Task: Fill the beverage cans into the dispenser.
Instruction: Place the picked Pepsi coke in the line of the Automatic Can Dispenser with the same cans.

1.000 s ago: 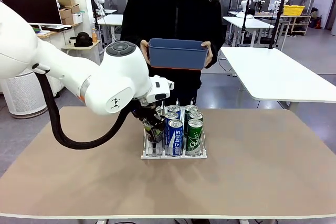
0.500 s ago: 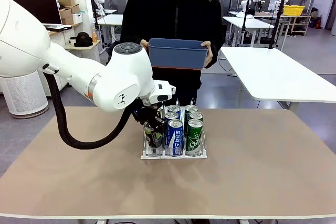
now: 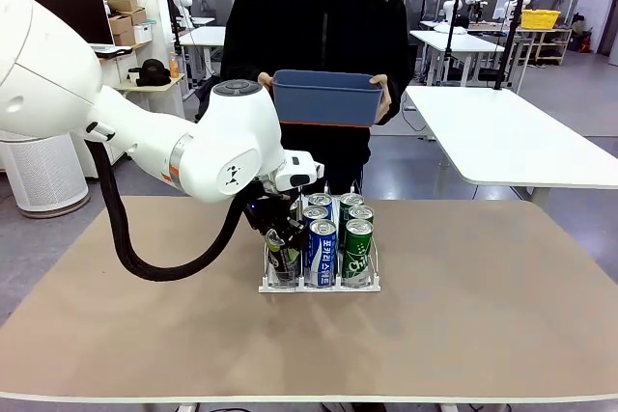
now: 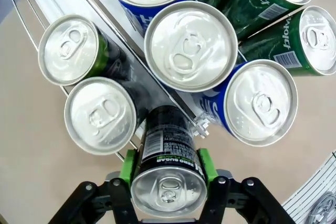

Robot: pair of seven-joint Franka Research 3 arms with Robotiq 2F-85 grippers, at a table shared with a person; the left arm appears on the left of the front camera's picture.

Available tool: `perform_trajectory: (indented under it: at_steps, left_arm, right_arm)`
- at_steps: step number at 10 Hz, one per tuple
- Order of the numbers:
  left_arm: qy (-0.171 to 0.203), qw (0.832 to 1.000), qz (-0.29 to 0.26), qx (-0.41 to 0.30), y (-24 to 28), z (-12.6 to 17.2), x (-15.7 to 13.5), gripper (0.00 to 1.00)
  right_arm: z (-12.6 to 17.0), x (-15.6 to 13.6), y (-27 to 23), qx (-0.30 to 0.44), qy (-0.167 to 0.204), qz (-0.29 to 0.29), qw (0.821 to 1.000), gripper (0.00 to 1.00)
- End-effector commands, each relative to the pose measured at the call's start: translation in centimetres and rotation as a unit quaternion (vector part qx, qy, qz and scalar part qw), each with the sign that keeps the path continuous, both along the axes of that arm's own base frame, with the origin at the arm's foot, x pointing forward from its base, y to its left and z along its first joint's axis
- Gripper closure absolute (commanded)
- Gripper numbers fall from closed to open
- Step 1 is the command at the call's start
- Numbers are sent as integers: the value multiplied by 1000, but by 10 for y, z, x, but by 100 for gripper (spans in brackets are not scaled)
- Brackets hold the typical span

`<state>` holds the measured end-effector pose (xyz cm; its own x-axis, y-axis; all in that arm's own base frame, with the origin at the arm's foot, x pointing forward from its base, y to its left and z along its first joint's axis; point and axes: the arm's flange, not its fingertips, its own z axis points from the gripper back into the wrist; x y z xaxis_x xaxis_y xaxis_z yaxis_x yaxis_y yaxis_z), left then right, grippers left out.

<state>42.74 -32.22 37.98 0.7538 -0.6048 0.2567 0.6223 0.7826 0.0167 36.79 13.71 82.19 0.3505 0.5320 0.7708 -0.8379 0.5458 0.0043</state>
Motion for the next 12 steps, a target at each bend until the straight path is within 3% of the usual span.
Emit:
perform_trajectory:
  at_steps: [1,3,4,8,9,10,11,12]
  left_arm:
    - [12,1000,-8,-6,4,5,13,42]
    - [35,999,-12,-8,3,3,14,42]
    - [12,1000,2,2,-1,-2,5,42]
    - [12,1000,2,2,-1,-2,5,42]
    - [20,1000,0,2,-1,-2,7,23]
    - [12,1000,7,6,1,8,5,23]
    - [5,1000,14,11,3,17,2,4]
    - [-2,1000,20,14,3,23,0,19]
  right_arm:
    - [-2,-1,0,0,1,0,1000,0]
    - [-2,-1,0,0,1,0,1000,0]
    - [-2,-1,0,0,1,0,1000,0]
    - [-2,-1,0,0,1,0,1000,0]
    - [-2,-1,0,0,1,0,1000,0]
    - [-2,-1,0,0,1,0,1000,0]
    - [-2,-1,0,0,1,0,1000,0]
    - [-2,-1,0,0,1,0,1000,0]
